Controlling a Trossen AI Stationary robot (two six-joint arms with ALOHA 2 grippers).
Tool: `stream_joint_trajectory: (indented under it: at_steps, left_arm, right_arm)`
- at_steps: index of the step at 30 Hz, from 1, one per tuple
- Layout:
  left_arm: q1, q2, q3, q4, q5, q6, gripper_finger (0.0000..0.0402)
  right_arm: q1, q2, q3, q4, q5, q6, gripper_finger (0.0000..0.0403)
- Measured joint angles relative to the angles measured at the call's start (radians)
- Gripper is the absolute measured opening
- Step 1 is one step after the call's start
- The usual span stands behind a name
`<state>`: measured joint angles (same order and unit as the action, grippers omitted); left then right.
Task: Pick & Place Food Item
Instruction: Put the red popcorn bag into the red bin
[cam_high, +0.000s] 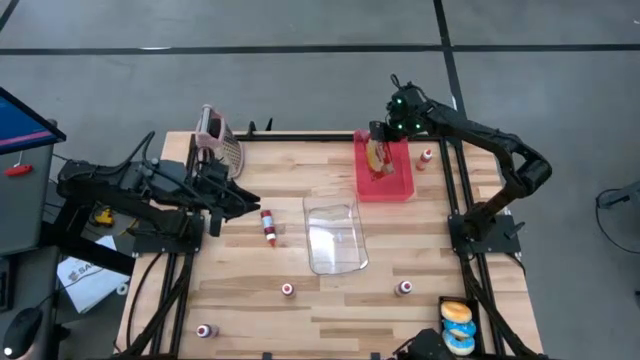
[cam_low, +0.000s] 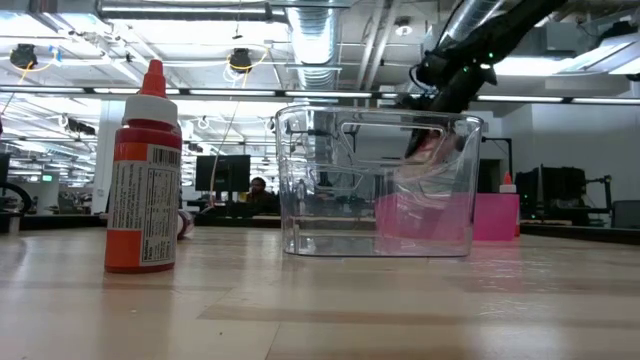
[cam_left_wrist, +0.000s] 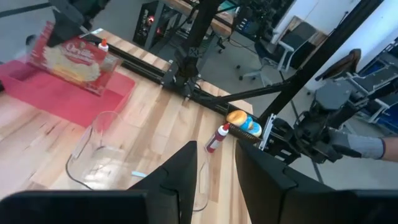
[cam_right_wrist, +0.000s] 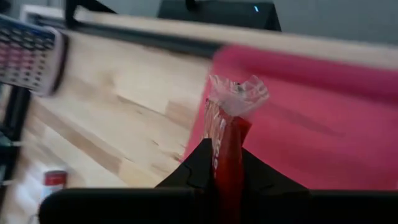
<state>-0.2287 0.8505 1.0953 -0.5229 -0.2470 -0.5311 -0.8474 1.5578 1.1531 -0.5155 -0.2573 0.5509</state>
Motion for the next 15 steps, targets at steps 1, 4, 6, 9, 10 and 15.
stream_joint_trajectory:
  at_steps: [1,4,6,9,10,15]
  left_arm:
    - [0.0,0.0,-0.001,0.0,0.0,0.0,0.0106]
    - [0.0,0.0,-0.001,0.004,0.0,0.002,0.0106]
    - [0.0,0.0,-0.001,0.011,0.0,0.011,0.0106]
    - [0.0,-0.01,-0.001,0.021,0.0,0.015,0.0106]
    - [0.0,-0.011,0.0,0.031,0.0,0.016,0.0106]
    - [0.0,-0.016,-0.001,0.04,0.0,0.016,0.0106]
  right_arm:
    - [0.0,0.0,-0.015,0.001,0.0,0.005,0.0027]
    - [0.0,0.0,-0.063,0.033,0.0,0.016,0.0028]
    - [0.004,0.0,-0.09,0.105,0.0,0.053,0.0029]
    - [0.013,0.0,-0.12,0.169,0.024,0.101,0.0028]
    - [0.015,0.0,-0.131,0.181,0.036,0.106,0.0027]
    - [0.008,0.0,-0.167,0.194,0.041,0.115,0.0027]
